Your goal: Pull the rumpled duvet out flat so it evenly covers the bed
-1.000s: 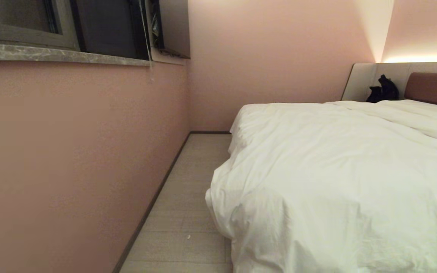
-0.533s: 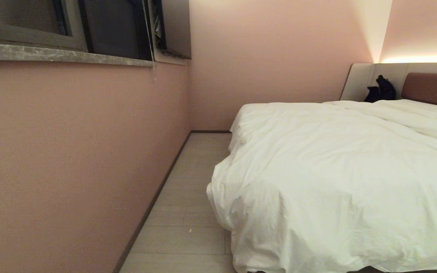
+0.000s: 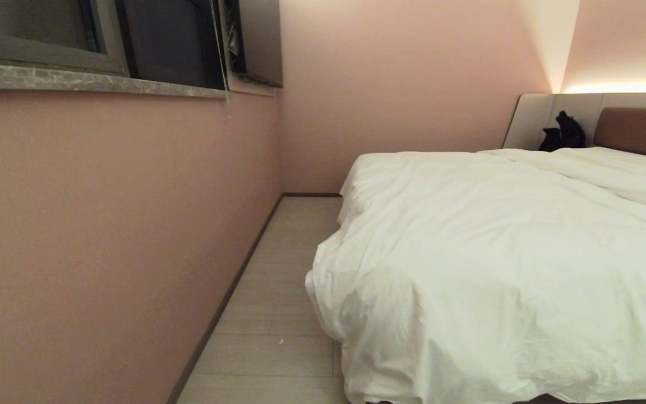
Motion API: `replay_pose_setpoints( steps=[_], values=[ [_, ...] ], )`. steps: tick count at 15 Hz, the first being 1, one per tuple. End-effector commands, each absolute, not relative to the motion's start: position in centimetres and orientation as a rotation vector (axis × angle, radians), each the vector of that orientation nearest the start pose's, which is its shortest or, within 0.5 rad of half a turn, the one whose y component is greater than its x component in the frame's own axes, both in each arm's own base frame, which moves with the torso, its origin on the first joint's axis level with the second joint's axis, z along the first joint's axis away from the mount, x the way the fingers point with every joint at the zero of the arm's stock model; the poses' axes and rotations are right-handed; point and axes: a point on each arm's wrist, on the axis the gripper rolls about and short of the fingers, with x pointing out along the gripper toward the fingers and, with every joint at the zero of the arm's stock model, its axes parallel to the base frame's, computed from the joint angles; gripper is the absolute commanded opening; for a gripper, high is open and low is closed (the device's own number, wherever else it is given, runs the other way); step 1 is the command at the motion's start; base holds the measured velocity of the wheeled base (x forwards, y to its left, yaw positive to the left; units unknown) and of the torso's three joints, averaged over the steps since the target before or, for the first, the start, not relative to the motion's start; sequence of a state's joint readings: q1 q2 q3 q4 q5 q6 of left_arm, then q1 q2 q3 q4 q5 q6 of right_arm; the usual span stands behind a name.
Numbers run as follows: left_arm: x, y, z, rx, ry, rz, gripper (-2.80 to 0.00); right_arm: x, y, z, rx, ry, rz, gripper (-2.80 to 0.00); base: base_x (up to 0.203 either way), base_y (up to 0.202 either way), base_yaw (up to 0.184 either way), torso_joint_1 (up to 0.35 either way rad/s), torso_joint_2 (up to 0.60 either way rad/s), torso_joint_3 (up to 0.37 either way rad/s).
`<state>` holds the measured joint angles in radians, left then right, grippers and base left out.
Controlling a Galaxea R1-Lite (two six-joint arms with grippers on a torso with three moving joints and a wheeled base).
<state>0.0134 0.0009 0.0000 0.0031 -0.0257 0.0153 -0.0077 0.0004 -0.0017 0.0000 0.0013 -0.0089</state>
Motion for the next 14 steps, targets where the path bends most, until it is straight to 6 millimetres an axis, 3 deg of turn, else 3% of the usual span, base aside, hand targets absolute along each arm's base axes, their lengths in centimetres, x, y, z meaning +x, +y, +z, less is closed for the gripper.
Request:
replay_pose_setpoints(
  steps=[1,14],
  values=[
    [-2.27,-0.09,7.52,0.016,0.005,-0.012,-2.80,-2.29,0.02,7.59,-0.009,-0.002,-0.006,-2.80,0.000,0.000,0.000,0.000,0.00,0.000],
    [-2.27,-0.09,7.52,0.015,0.005,-0.012,-2.80,-2.29,0.02,7.59,-0.009,-0.002,-0.006,-2.80,0.000,0.000,0.000,0.000,0.00,0.000]
  ],
)
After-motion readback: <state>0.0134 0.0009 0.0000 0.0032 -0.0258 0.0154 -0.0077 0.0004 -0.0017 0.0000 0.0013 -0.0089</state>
